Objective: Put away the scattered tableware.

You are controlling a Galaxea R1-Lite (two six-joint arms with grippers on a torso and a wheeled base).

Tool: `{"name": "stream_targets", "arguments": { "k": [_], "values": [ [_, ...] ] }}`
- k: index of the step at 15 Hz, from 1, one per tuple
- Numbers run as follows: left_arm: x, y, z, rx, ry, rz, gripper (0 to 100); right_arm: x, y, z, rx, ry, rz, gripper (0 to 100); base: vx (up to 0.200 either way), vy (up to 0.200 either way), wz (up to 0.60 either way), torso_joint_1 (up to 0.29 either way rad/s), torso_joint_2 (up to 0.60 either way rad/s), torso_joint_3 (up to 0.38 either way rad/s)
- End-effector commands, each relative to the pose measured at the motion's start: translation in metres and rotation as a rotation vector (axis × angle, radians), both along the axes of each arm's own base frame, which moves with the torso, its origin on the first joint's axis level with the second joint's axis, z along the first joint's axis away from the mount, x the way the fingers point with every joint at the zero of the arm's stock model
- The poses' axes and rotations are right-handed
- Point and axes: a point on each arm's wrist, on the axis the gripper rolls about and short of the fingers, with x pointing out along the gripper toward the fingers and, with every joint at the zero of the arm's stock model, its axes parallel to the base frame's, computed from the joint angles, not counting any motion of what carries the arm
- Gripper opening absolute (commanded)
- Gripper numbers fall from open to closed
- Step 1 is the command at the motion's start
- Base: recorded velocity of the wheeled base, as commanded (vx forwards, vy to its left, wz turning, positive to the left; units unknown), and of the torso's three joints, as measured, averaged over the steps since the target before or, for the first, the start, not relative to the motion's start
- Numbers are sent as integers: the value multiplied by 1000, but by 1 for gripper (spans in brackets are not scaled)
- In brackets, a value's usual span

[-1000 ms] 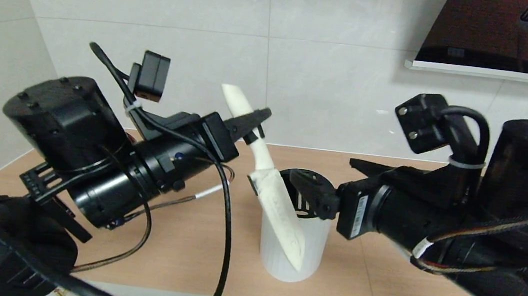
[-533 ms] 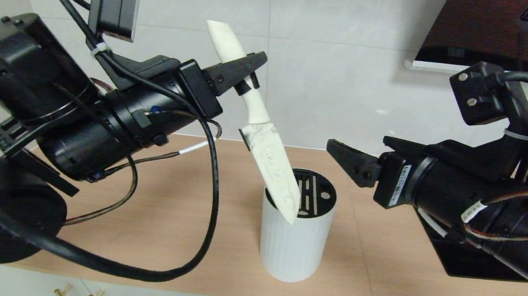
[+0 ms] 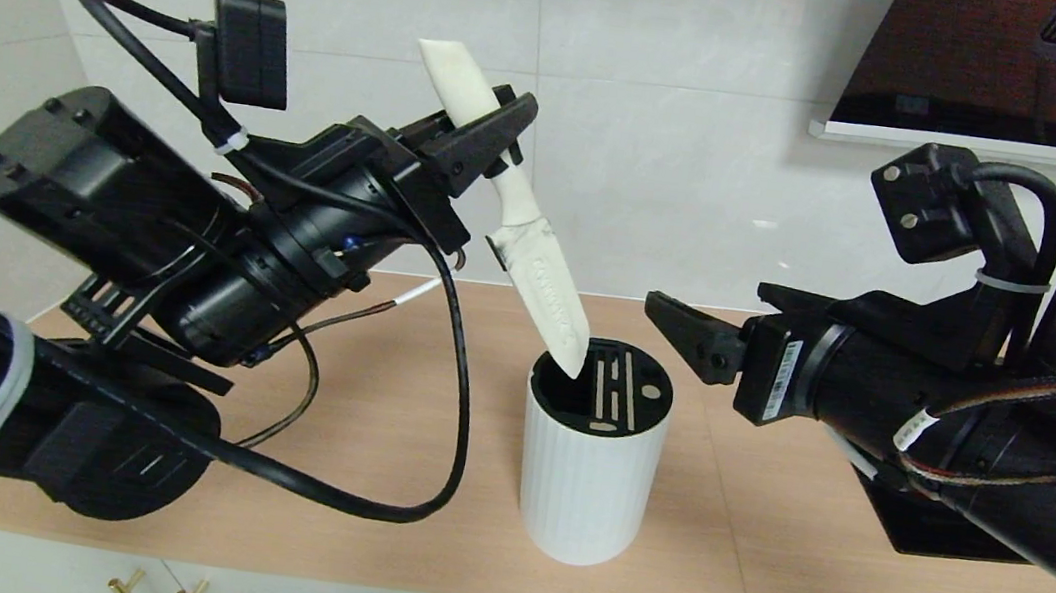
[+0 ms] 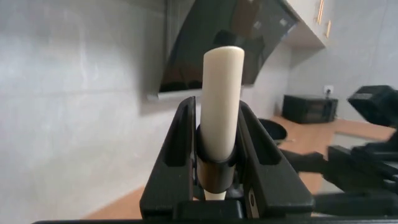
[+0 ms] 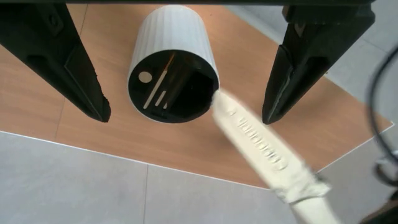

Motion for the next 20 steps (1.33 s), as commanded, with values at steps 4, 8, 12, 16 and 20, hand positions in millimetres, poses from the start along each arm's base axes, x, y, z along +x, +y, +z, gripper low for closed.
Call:
{"name": "stream_targets", "arguments": {
  "k": [4,8,12,16,20],
  "values": [
    [16,-6,-18,35,7,26,0,2,2,-3,-8,7,0,100,0,0,0,0,0,0],
    [26,-12,-31,50,34,25,0,2,2,-5,-16,12,0,100,0,0,0,0,0,0],
    [32,-15,-43,67,60,26,0,2,2,-6,-38,4,-2,100,0,0,0,0,0,0],
    [37,-22,-58,95,89,19,0,3,3,-7,-42,7,-5,100,0,0,0,0,0,0],
    [42,-29,-75,127,121,15,0,4,4,-9,-48,12,-5,100,0,0,0,0,0,0]
  ]
}}
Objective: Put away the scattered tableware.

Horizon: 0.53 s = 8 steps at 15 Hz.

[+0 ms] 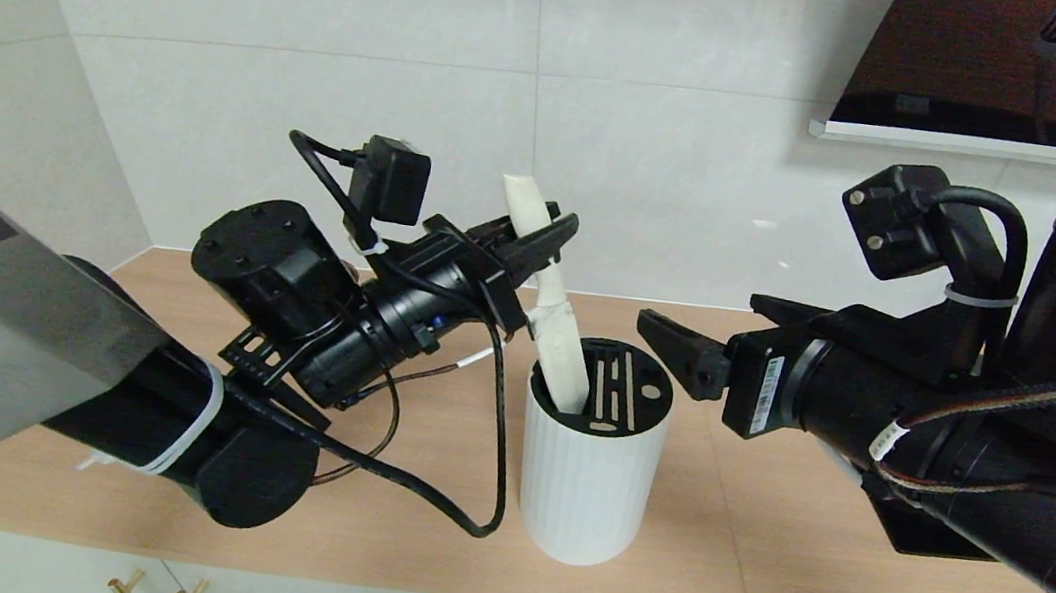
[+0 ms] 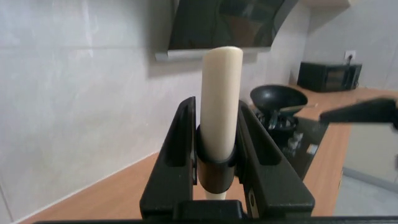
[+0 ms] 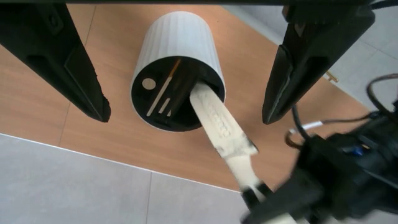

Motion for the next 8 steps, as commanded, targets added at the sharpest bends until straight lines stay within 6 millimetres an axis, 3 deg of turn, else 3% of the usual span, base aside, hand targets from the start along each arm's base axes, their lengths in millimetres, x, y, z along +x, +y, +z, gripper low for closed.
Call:
{"name": "stream_targets", "arguments": {
  "k": [1,8],
  "values": [
    [3,-8,-15,18,36,-15,0,1,1,-1,-4,3,1,100,0,0,0,0,0,0],
    [7,-27,-48,73,97,-41,0,1,2,-3,-7,7,1,100,0,0,0,0,0,0]
  ]
}}
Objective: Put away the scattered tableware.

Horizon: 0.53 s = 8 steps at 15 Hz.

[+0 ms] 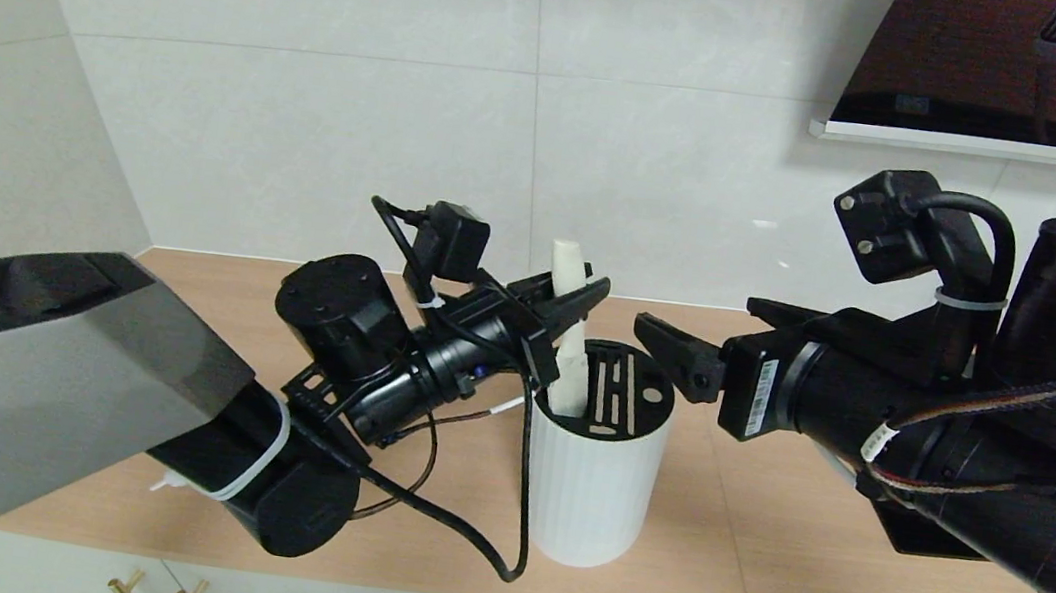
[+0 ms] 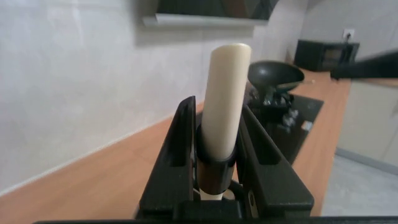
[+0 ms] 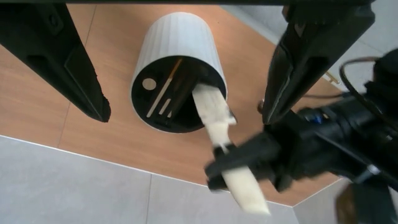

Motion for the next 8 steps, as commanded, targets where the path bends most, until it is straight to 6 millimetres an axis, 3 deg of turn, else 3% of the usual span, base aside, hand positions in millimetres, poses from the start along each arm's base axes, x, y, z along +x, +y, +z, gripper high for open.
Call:
{"name": "stream_targets", "arguments": {
  "k": [1,8],
  "values": [
    [3,-4,-13,17,27,-5,0,0,1,-1,-1,1,1,100,0,0,0,0,0,0],
    [2,-9,-20,29,42,-15,0,1,1,-1,-4,3,1,100,0,0,0,0,0,0]
  ]
}}
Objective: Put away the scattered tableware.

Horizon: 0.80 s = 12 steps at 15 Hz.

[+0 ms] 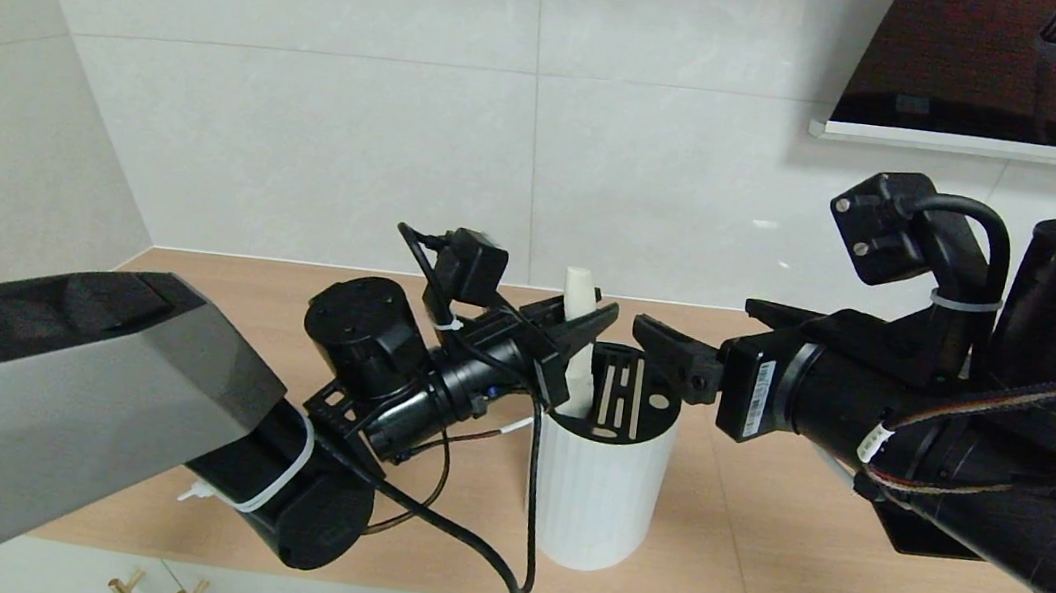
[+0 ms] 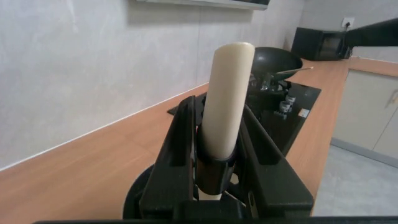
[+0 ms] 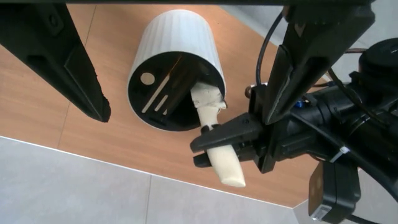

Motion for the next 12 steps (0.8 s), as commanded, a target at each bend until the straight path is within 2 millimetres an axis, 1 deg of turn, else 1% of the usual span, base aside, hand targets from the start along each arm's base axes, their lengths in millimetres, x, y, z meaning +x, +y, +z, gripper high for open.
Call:
{"name": "stream_targets", "arguments": {
  "k": [1,5,6,11,12],
  "values": [
    [0,0,-2,6,1,0,0,0,0,0,0,0,1,100,0,0,0,0,0,0],
    [-1,-3,-2,11,-9,21,0,0,0,0,0,0,1,100,0,0,0,0,0,0],
    [-2,-4,-1,7,-11,20,100,0,0,0,0,0,1,100,0,0,0,0,0,0],
    [-2,-3,2,4,-18,21,100,0,0,0,0,0,1,100,0,0,0,0,0,0],
    [-3,-2,6,-2,-25,22,100,0,0,0,0,0,1,100,0,0,0,0,0,0]
  ]
}}
